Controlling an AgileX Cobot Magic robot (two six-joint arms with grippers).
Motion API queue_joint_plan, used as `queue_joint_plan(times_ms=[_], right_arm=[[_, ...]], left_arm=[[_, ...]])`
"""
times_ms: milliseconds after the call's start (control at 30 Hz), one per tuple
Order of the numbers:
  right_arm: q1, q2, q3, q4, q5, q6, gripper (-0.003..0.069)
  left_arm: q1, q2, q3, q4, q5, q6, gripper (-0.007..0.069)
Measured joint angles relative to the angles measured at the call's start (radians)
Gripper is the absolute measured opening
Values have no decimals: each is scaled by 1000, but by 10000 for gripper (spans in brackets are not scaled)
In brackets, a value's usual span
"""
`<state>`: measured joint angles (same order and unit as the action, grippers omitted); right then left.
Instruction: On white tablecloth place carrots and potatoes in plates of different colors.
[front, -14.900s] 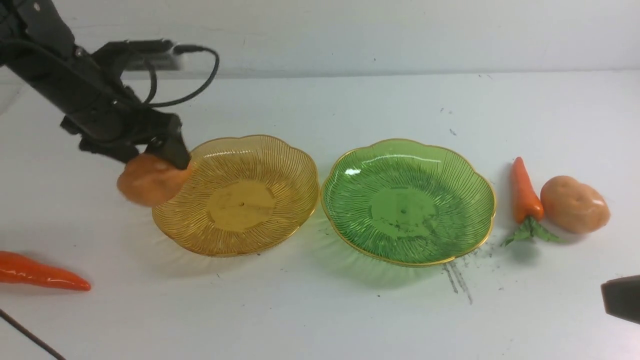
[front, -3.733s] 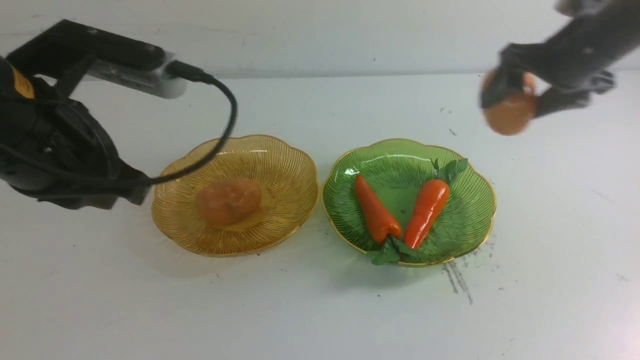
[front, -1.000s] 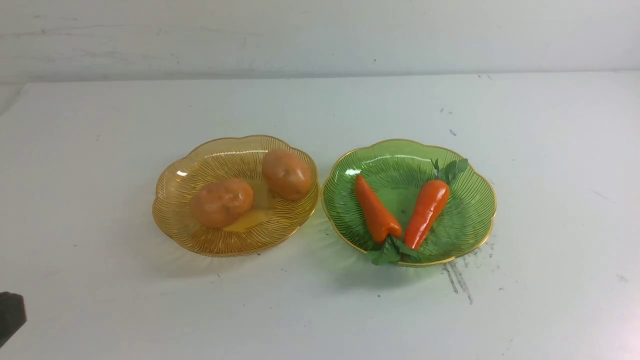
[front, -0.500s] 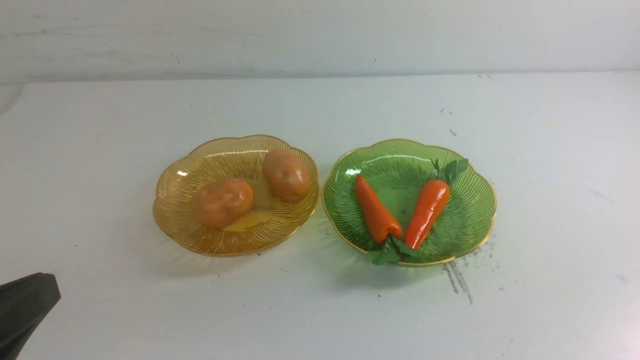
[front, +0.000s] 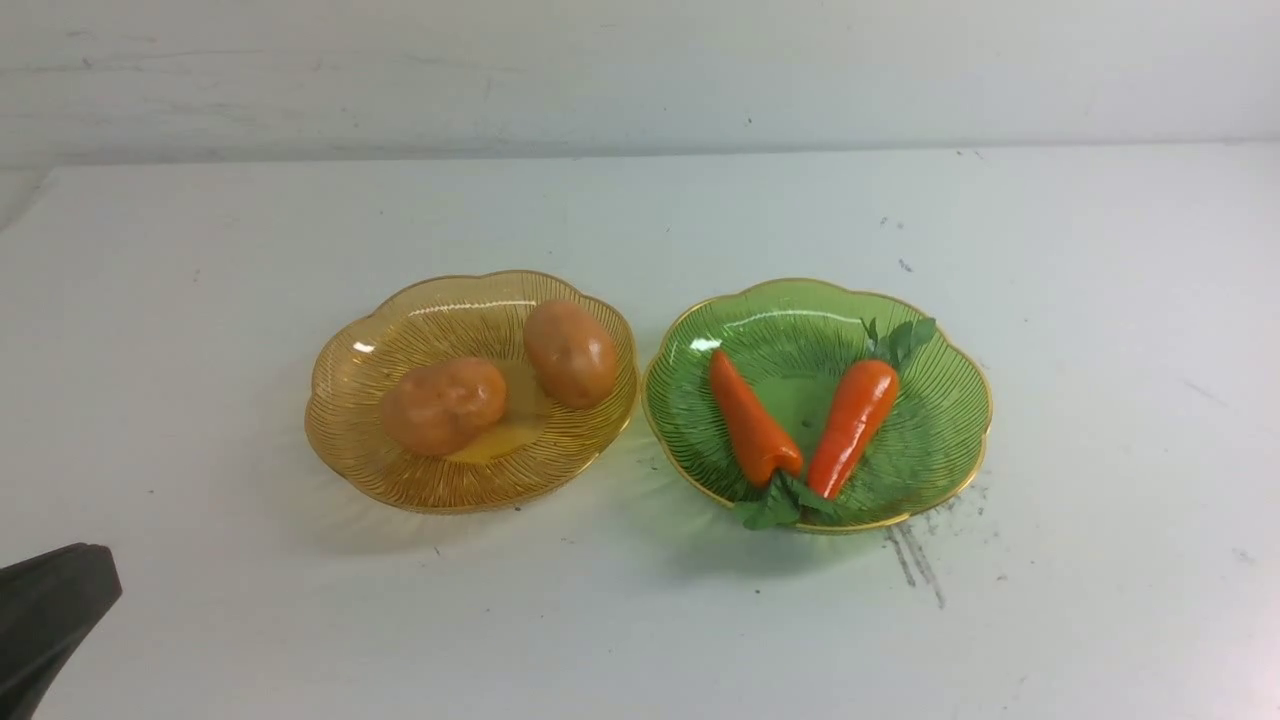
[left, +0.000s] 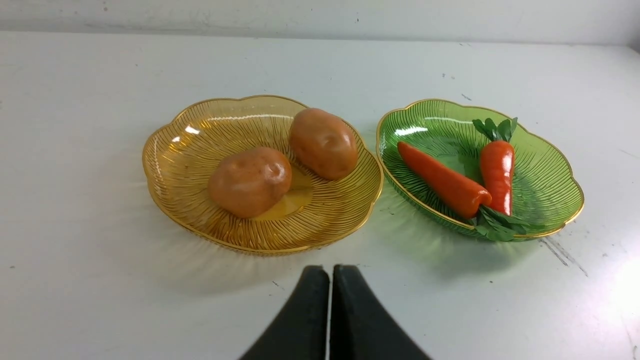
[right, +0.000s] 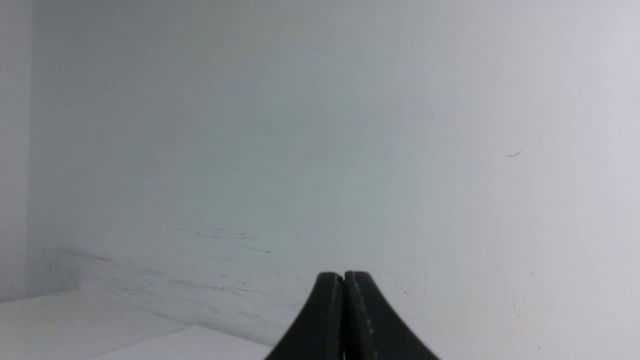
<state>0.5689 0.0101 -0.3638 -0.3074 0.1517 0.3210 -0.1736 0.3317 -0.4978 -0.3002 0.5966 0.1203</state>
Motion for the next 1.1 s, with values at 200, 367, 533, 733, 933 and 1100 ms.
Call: queue_joint_plan(times_ms=[200, 367, 533, 733, 933, 1100], right_arm=[[0, 0, 1, 0, 0, 0, -15], [0, 0, 1, 0, 0, 0, -15], [0, 0, 1, 0, 0, 0, -15], [0, 0, 1, 0, 0, 0, -15], [0, 0, 1, 0, 0, 0, -15], [0, 0, 1, 0, -1, 0, -15]], left_arm=[[0, 0, 0, 0, 0, 0, -3], [0, 0, 0, 30, 0, 17, -3], [11, -35, 35, 157, -32, 35, -3], [118, -174, 197, 228, -119, 35, -3], [159, -333, 449, 250, -186, 34, -3], [159, -341, 520, 252, -196, 34, -3]])
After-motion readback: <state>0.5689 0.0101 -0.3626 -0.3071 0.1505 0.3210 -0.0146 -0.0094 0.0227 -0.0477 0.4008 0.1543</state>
